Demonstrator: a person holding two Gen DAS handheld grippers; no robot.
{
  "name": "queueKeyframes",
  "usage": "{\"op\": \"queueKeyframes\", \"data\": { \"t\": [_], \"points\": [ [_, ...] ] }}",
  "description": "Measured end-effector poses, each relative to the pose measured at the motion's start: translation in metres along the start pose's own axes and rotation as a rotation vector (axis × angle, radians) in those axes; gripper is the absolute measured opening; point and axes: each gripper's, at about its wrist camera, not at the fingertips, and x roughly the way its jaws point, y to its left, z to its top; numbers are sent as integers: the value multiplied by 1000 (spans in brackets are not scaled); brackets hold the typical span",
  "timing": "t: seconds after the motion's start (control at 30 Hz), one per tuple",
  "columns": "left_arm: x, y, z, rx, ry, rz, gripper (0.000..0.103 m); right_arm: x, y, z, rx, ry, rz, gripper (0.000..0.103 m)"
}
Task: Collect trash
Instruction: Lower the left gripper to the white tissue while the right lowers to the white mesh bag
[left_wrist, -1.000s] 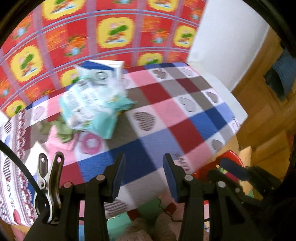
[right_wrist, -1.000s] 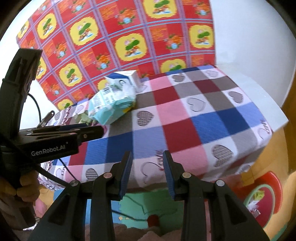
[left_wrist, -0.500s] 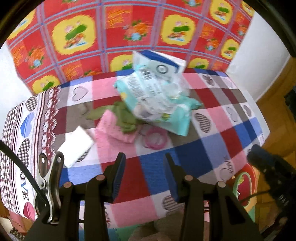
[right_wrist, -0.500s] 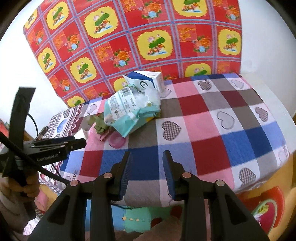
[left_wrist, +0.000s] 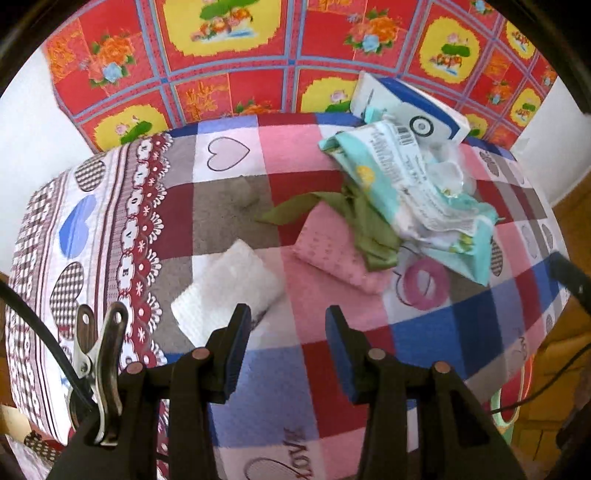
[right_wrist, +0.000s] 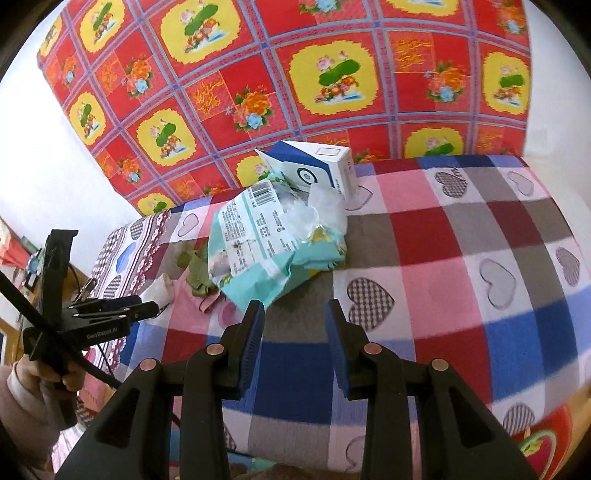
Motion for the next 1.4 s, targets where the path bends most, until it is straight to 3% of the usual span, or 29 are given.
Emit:
{"op": "queueKeyframes", "data": {
  "t": [0.33,0.57,0.77,1.03,1.2,1.4],
  "points": [
    [31,21,11,85,89,12,47,34,-8,36,-43,38,-1,40],
    [34,25,18,118,89,7,47,61,-19,58,-63,66,-1,40],
    [39,17,21,137,77,36,54,86,-27,73,-71,89,8,41],
    [48,24,34,94,63,60,56,121,-31,80,-95,136,10,41],
    [43,38,42,13,61,48,50,131,-34,80,-97,151,19,41],
    [54,44,52,56,92,50,54,140,-38,78,-83,170,35,41]
  ]
}}
